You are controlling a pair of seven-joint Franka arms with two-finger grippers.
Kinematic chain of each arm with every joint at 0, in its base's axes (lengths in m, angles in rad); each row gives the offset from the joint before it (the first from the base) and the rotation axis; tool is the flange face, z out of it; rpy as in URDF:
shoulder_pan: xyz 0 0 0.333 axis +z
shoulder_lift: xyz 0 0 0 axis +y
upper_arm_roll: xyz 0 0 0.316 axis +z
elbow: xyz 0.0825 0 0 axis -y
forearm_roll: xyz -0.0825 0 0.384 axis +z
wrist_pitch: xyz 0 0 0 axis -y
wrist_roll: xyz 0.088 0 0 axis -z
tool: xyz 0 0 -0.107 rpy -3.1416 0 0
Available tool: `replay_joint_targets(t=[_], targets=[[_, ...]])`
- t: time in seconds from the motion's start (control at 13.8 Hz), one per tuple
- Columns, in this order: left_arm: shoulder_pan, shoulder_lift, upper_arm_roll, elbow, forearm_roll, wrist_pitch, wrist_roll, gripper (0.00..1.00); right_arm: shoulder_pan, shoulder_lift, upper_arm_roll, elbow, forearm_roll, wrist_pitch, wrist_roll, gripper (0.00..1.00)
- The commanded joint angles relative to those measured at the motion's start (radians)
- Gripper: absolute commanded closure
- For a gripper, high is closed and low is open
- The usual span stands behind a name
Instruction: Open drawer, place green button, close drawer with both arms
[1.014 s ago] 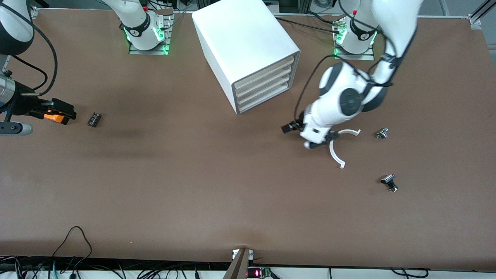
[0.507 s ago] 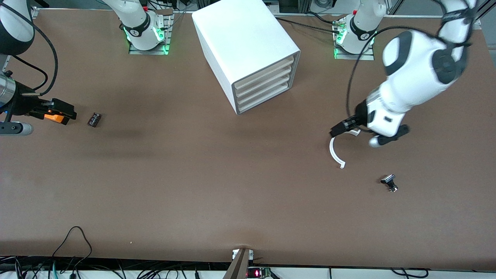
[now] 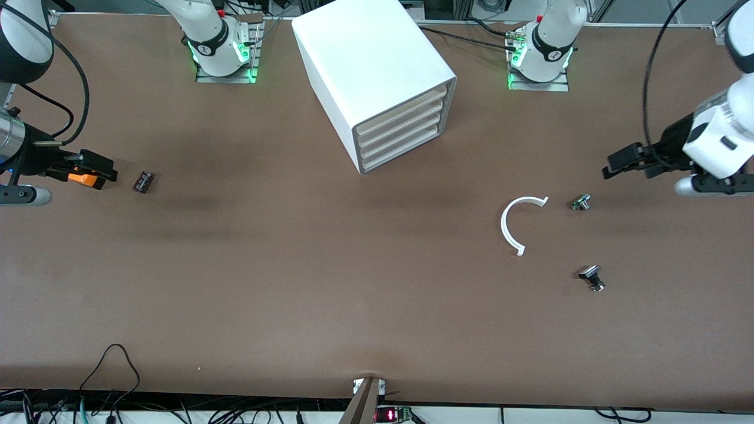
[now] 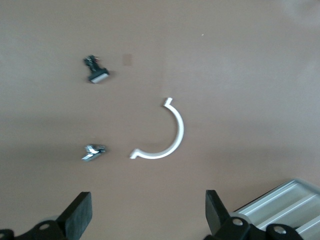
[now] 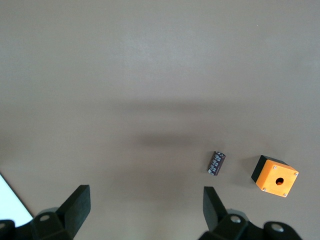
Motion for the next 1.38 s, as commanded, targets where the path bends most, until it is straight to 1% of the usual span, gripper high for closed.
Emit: replay_joint_targets(t=[0.0, 0.14, 0.36, 0.43, 0.58, 1.3], targets=[[-0.019, -0.019, 0.022, 0.033, 0.102, -0.034, 0.14, 0.0, -0.002, -0.013, 0.005, -0.008, 0.014, -0.002, 0.004, 0.0], [-0.017, -0.019, 0.022, 0.023, 0.146, -0.011, 0.2, 0.0, -0.002, -0.014, 0.008, -0.008, 0.012, -0.005, 0.003, 0.0], [-0.017, -0.017, 0.022, 0.019, 0.148, 0.01, 0.216, 0.0, -0.002, -0.013, 0.008, -0.008, 0.009, -0.005, 0.004, 0.0], [-0.017, -0.017, 0.022, 0.019, 0.148, 0.0, 0.217, 0.0, -0.002, -0.011, 0.008, -0.008, 0.009, -0.005, 0.023, 0.0], [-0.006, -0.01, 0.02, 0.033, 0.131, -0.016, 0.205, 0.0, -0.001, -0.008, 0.008, -0.01, 0.005, -0.005, 0.119, 0.0], [-0.015, -0.01, 0.005, 0.037, 0.123, -0.011, 0.159, 0.0, -0.001, -0.008, 0.009, -0.008, 0.005, -0.005, 0.106, 0.0]])
